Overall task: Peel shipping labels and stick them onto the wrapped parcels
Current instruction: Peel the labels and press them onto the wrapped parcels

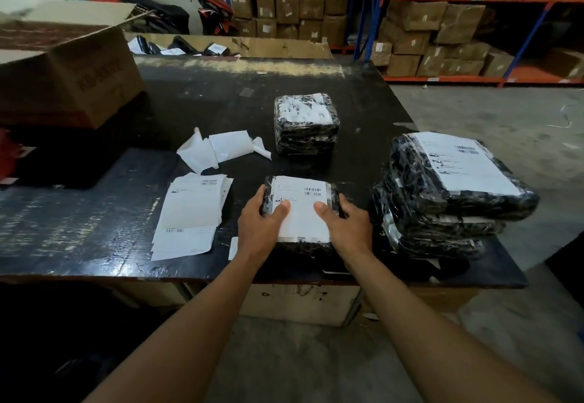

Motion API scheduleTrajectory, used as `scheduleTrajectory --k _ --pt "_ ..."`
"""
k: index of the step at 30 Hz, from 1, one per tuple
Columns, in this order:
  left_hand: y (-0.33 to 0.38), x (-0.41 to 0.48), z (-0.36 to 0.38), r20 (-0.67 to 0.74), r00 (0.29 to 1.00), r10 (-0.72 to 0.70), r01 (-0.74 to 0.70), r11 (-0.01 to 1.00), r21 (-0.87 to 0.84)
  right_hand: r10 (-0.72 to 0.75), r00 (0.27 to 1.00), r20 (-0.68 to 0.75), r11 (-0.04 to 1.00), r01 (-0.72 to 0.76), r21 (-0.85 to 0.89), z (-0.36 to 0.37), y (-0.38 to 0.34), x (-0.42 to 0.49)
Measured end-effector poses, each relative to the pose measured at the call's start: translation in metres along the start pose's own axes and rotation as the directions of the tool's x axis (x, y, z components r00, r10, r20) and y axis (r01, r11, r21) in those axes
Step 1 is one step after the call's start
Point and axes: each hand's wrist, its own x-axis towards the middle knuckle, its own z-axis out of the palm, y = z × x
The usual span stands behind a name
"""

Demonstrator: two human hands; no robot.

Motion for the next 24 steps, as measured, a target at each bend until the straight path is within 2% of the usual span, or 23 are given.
scheduleTrajectory --k 9,12,15,17,20,22,24 --pt "0.025 -0.004 -0.012 0.126 0.992 0.007 -0.034 0.976 0.214 -0.028 0.988 0.154 0.961 0.069 -0.267 -0.014 -0.018 -0.001" --pt "0.031 0.001 -0.025 0.158 0.987 -0.001 -0.049 0.950 0.309 -0.055 0.990 0.130 0.927 0.099 -0.363 -0.018 -0.025 0.005" --pt "0.035 0.008 -0.046 0.087 0.995 0.048 -0.074 0.943 0.324 -0.198 0.980 0.006 0.841 0.173 -0.513 -0.013 -0.039 0.009" --pt "0.036 0.017 -0.067 0.012 0.995 0.104 -0.102 0.933 0.346 -0.313 0.950 -0.006 0.794 0.258 -0.551 0.001 -0.056 0.006" --pt "0.031 0.037 -0.104 -0.094 0.977 0.191 -0.134 0.895 0.426 -0.442 0.894 0.070 0.750 0.412 -0.518 0.036 -0.083 -0.003" --pt "0.022 0.051 -0.131 -0.123 0.968 0.218 -0.131 0.862 0.489 -0.460 0.878 0.134 0.746 0.464 -0.477 0.067 -0.097 -0.013" --pt "0.009 0.063 -0.155 -0.096 0.969 0.227 -0.137 0.820 0.556 -0.436 0.878 0.197 0.753 0.475 -0.455 0.100 -0.105 -0.021"
